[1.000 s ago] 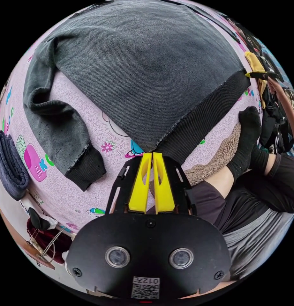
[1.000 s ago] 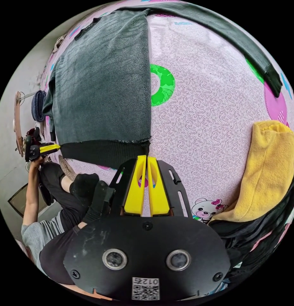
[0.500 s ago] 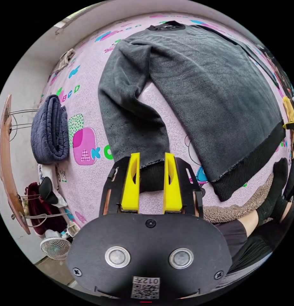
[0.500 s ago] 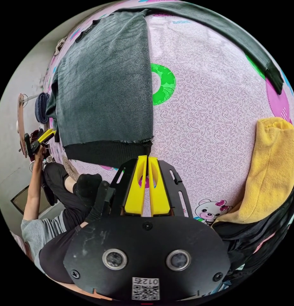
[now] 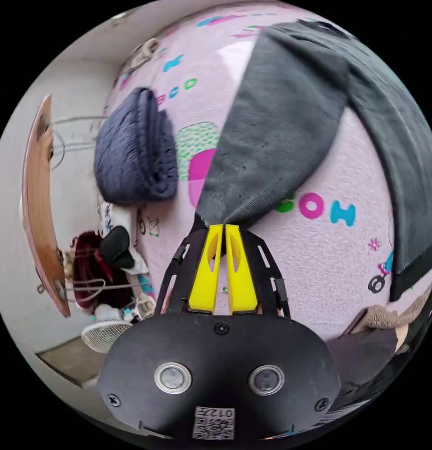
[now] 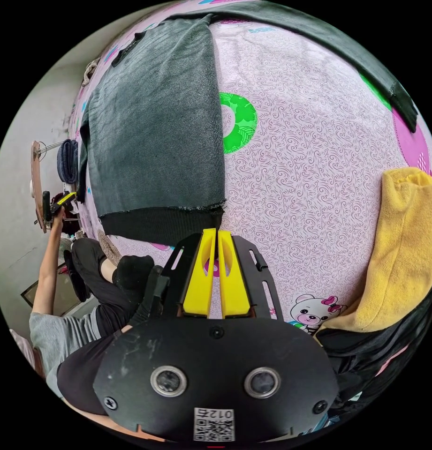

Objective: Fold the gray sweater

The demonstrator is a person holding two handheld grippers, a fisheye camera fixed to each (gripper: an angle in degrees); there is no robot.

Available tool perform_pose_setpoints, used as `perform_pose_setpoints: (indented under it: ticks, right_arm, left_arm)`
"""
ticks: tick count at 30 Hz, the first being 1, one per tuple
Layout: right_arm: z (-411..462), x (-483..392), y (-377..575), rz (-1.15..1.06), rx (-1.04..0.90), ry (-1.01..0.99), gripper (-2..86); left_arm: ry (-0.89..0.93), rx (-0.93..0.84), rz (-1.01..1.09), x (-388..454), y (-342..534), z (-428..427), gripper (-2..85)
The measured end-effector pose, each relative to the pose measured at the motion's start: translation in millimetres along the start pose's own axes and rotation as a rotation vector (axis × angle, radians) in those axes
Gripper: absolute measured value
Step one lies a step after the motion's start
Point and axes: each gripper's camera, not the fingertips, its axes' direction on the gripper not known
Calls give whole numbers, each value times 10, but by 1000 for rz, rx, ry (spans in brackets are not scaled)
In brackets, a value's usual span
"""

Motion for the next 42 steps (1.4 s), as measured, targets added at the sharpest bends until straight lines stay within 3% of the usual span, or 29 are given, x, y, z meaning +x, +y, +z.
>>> perform_pose_setpoints:
  ticks: [2,7,10,15,19,22,28,42]
  right_arm:
    - [-6,-10,-4,3,0,-5,-6]
    - [16,-84,-29,-13,-4,3,0]
    - [64,-129,-50,-23,-37,8,22]
    - [13,-112,-81,10,-9,28,64]
    - [16,-42,-93,42,76,-105,70]
    - [133,-58,-141,33,82,-94,64]
    - [354,-122,-201,-15,64,-40,0]
    - [956,-78,-209,-53,-35,-43,-7]
  left_arm:
    - [71,3,-297,-764,297,51,0]
    - [126,197,-513,-1064,786,-288,4]
    - [277,330,-372,-538,746,-613,9]
    - [495,348,1,838,468,-1068,20]
    - [425,358,322,1908,572,-1515,21]
    - [313,357,465,2359,757,-1712,19]
    - [255,332,488,2525,950,-1846,7]
    - [104,328,603,2344,1324,-2312,0]
